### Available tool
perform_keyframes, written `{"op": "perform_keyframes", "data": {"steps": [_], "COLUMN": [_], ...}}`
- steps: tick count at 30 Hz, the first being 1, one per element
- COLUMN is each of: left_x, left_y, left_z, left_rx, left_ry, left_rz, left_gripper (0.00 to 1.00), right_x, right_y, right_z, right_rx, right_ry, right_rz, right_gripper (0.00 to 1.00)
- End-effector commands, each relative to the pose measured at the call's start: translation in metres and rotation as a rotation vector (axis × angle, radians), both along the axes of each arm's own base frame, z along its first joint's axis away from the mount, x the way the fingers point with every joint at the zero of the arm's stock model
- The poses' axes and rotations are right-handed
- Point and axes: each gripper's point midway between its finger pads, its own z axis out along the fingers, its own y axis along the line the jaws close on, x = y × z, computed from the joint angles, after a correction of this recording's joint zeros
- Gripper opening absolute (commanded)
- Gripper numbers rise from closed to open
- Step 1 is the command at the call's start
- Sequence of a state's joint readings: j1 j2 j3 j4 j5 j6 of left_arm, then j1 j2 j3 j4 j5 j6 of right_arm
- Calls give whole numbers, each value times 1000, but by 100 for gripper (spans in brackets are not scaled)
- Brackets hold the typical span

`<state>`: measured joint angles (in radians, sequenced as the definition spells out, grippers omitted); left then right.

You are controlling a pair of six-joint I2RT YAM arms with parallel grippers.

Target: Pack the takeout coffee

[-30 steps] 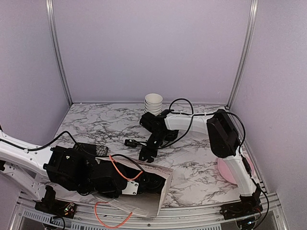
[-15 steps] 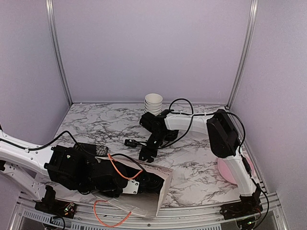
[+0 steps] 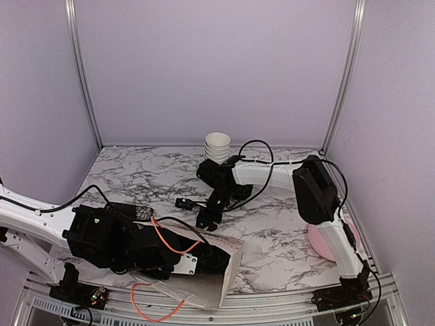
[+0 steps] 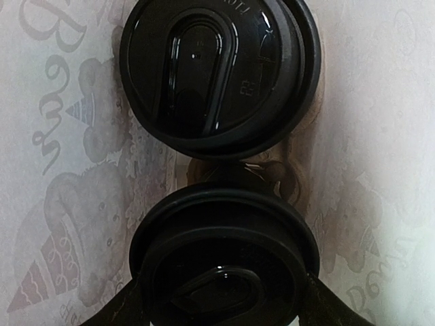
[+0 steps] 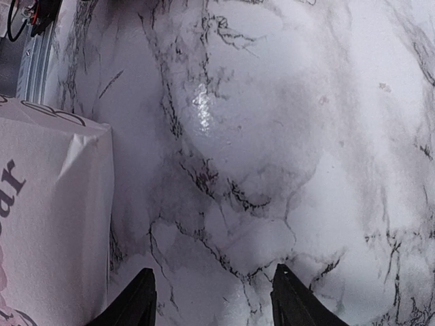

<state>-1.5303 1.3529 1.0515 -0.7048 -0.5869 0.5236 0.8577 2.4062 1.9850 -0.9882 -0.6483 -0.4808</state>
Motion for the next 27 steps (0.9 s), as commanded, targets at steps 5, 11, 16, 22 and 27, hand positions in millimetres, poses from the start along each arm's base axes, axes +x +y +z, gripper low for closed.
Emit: {"op": "perform_keyframes", "data": {"steps": [5,11,16,22,27], "left_x": [17,15,6,-4,-5], "left_y": [10,15,15,15,15], "left_z": [29,25,21,18,9], "left_rx": [-66,-70,-92,-103,-75], "left_ry": [-95,-69,-7,49,55], "left_rz": [59,59,43,10,2], "left_gripper": [39,39,38,38,38], "right_x": [-4,4,5,13,15], "right_y": [8,7,8,6,5], "right_z": [18,24,27,35,40], "right_rx": [4,-8,-7,-16,-14], "right_ry": [-72,-119,-118,-177,-196], "right_rz": [17,5,-7,-17,-20], "right_gripper": [58,61,61,62,62]}}
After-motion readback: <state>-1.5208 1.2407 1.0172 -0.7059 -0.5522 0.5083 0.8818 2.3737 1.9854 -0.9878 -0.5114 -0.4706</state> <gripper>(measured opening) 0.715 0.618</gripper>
